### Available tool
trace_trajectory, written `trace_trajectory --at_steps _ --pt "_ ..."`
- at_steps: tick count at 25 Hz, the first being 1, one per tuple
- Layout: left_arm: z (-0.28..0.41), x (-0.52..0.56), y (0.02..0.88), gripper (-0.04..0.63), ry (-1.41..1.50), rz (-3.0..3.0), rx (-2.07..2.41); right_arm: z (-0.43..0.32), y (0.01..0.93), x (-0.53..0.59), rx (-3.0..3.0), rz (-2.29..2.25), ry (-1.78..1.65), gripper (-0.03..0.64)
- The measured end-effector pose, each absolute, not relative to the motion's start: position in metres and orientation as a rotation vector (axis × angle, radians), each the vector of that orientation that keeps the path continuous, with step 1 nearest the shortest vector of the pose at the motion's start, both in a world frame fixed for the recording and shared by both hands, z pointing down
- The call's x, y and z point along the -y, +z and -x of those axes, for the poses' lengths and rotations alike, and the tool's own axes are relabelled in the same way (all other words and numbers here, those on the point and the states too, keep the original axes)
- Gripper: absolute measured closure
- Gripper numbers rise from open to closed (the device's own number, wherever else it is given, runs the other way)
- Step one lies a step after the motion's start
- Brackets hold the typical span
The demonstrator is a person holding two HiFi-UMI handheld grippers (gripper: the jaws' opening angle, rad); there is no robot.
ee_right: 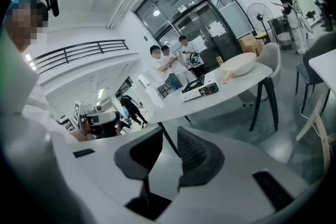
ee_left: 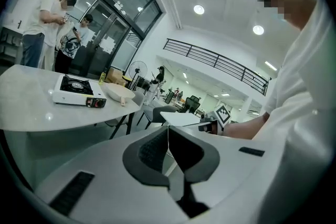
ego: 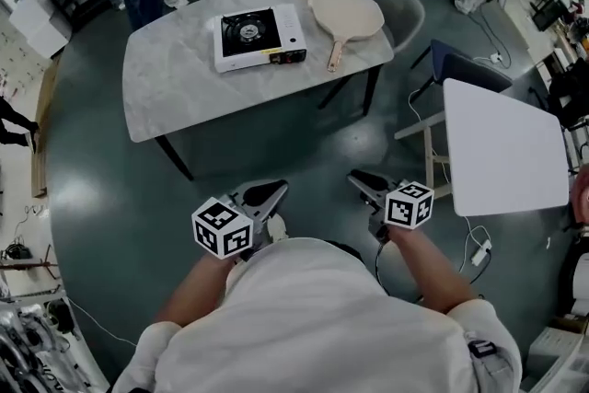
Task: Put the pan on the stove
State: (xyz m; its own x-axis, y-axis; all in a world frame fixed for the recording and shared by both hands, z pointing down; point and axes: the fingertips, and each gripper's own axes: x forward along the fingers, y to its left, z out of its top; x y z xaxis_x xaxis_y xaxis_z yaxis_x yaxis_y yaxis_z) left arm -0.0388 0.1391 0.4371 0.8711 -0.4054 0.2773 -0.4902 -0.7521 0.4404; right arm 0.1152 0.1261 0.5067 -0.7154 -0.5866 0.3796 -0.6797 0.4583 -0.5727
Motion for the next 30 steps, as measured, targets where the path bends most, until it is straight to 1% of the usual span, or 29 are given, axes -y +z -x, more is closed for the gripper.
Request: trace_trajectory --at_steps 3,5,11,15,22,26,30 --pt "0.064 -0.106 0.44 0.575 0.207 -2.511 0.66 -0.104 0.501 -0.082 2.563 -1.158 1.141 0.499" --pt "0.074 -0.089 0.438 0.575 0.175 -2.487 0.666 -0.1 0.501 -0.059 2.543 -1.169 1.193 0.461" --pt "0.082 -0.05 0.434 0.575 0.147 -2.479 0.69 -0.124 0.512 0.018 2.489 -1.242 1.328 0.451" --pt "0.087 -0.013 0.434 0.575 0.152 -2.462 0.752 -0.144 0.526 0.084 2.488 -1.249 1.494 0.416" --pt "0.076 0.073 0.411 0.575 0.141 -2.442 0.897 -0.185 0.563 0.207 2.431 -1.229 1.801 0.342" --pt "0.063 0.114 0.403 0.575 0.162 -2.436 0.959 -0.207 0.587 0.271 2.411 -1.2 1.937 0.321" --pt "0.053 0.144 0.4 0.575 0.194 -2.405 1.018 -0.212 0.612 0.322 2.385 -1.141 2.043 0.292"
